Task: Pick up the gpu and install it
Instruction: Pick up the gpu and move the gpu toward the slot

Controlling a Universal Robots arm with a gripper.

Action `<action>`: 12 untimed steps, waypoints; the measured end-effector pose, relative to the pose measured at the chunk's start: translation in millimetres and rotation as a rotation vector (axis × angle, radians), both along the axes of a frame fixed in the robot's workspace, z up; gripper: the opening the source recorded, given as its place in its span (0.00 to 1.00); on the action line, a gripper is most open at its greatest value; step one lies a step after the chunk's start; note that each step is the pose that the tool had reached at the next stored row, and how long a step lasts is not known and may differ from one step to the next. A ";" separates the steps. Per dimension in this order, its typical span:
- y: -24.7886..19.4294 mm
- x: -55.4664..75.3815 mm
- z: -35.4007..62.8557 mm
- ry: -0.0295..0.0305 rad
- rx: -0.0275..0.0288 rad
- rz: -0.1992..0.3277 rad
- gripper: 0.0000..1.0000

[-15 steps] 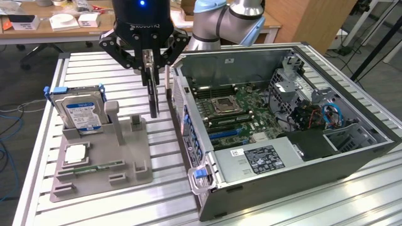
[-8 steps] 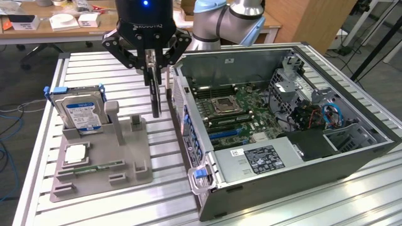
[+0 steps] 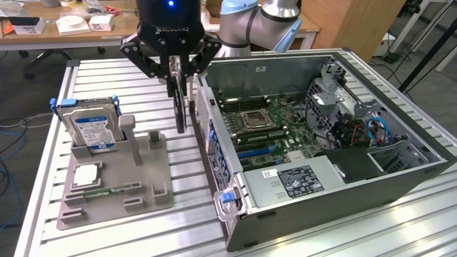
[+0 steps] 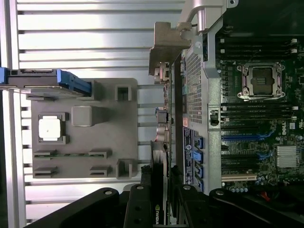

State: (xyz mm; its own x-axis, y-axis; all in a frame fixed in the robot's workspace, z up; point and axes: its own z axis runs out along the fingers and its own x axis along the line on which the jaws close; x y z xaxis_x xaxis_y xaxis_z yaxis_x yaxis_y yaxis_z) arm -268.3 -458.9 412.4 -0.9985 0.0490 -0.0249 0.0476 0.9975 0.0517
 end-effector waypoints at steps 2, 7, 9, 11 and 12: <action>0.0 0.1 0.0 0.0000 0.0000 0.000 0.26; 0.0 0.3 0.0 -0.0001 0.0000 0.000 0.26; 0.0 2.0 0.0 0.0000 0.0000 0.001 0.26; 0.0 5.0 0.0 0.0000 0.0000 0.000 0.26; 0.0 6.5 0.0 0.0000 0.0000 0.000 0.26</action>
